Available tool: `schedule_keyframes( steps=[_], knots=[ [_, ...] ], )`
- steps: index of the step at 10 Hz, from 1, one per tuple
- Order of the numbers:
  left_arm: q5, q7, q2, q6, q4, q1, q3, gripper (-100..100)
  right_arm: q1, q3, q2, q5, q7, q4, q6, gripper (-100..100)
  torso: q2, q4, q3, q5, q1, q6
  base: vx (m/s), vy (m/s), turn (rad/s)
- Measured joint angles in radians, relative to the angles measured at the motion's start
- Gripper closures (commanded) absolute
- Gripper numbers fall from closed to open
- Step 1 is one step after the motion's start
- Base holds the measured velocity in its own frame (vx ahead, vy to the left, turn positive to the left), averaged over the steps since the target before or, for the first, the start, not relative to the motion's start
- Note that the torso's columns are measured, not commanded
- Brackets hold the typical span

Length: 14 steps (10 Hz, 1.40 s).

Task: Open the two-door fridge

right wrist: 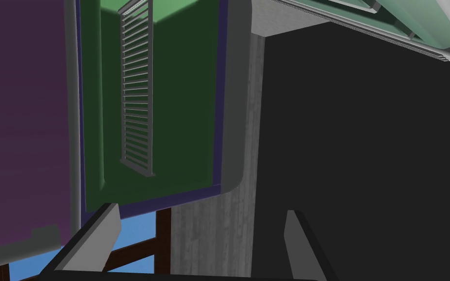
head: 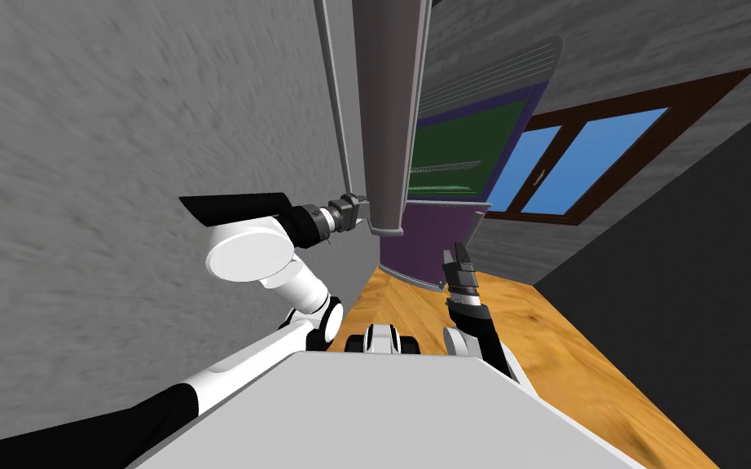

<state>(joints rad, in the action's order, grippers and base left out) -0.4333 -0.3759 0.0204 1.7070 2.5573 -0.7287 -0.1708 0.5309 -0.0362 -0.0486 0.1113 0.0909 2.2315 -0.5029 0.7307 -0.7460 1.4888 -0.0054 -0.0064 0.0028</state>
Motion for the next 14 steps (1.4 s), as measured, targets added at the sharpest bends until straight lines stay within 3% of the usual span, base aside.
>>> schedule_keyframes(
  steps=[4,6,8,11,14],
  knots=[
    [-0.01,-0.002,0.002,0.029,-0.021,-0.032,-0.02,-100,0.0,0.0,0.0,0.0,0.0,0.0,0.0,0,0.0,-0.004,0.003,-0.001,-0.001,0.0,-0.003,0.0,0.008],
    [0.005,0.002,0.007,0.031,-0.016,-0.033,-0.008,-100,0.0,0.0,0.0,0.0,0.0,0.0,0.0,0,0.0,-0.003,0.002,-0.001,-0.002,0.001,0.003,0.002,0.004],
    [-0.015,0.004,-0.003,0.044,-0.02,-0.044,-0.029,-100,0.0,0.0,0.0,0.0,0.0,0.0,0.0,0,0.001,-0.005,0.003,-0.002,-0.002,0.0,-0.003,0.002,0.002],
    [0.004,0.006,0.004,0.037,-0.019,-0.04,-0.012,-100,0.0,0.0,0.0,0.0,0.0,0.0,0.0,0,0.0,-0.004,0.001,-0.001,-0.003,0.002,-0.002,0.005,0.031],
    [-0.004,0.012,0.004,0.088,-0.043,-0.083,-0.033,-100,0.0,0.0,0.0,0.0,0.0,0.0,0.0,0,0.002,0.0,-0.003,0.001,0.001,0.0,-0.016,0.009,0.017]
  ],
)
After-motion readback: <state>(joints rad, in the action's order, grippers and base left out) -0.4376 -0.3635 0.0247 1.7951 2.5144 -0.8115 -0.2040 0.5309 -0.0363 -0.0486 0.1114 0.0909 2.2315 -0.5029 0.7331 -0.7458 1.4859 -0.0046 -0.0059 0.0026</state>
